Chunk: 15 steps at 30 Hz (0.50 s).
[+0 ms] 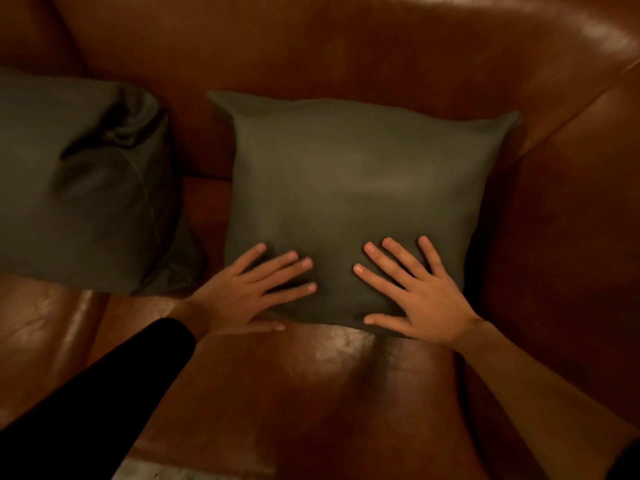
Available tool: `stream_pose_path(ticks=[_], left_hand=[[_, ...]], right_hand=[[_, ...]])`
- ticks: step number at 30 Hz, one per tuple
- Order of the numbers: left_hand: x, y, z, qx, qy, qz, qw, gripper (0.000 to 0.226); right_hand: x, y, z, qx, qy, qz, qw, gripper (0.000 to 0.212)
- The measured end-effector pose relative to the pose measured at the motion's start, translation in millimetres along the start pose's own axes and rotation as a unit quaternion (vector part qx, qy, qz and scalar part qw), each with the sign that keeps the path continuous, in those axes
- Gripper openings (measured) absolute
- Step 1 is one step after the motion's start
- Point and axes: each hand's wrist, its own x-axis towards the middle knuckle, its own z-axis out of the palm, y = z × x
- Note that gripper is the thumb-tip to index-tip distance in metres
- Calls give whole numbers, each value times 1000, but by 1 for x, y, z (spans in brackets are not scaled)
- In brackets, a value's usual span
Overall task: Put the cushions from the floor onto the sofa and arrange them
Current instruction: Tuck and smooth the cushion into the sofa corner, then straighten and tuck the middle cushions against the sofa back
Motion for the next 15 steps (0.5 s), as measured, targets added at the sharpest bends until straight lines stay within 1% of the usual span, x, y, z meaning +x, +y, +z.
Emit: stream_pose_path(ticks=[1, 3, 6, 9, 12, 15], left_hand=[[5, 1, -6, -4, 13, -39, 999, 77], [16, -1, -19, -7, 28, -94, 995, 78], [30, -9, -43, -21, 32, -141, 989, 79], [35, -13, -69, -71, 30, -205, 976, 78], [34, -15, -99, -155, 32, -308, 938, 79], [31, -19, -130, -224, 58, -374, 898, 81]], right_hand=[[0, -3, -5, 4, 8, 3, 1000, 70], [1, -7, -16, 8, 14, 17, 1000, 65], [9, -7, -38, 25, 21, 61, 998, 65], [27, -2, -66, 69, 15, 103, 992, 66], [50, -1, -100, 149, -6, 191, 970, 73], [74, -6, -137, 218, -36, 286, 932, 76]])
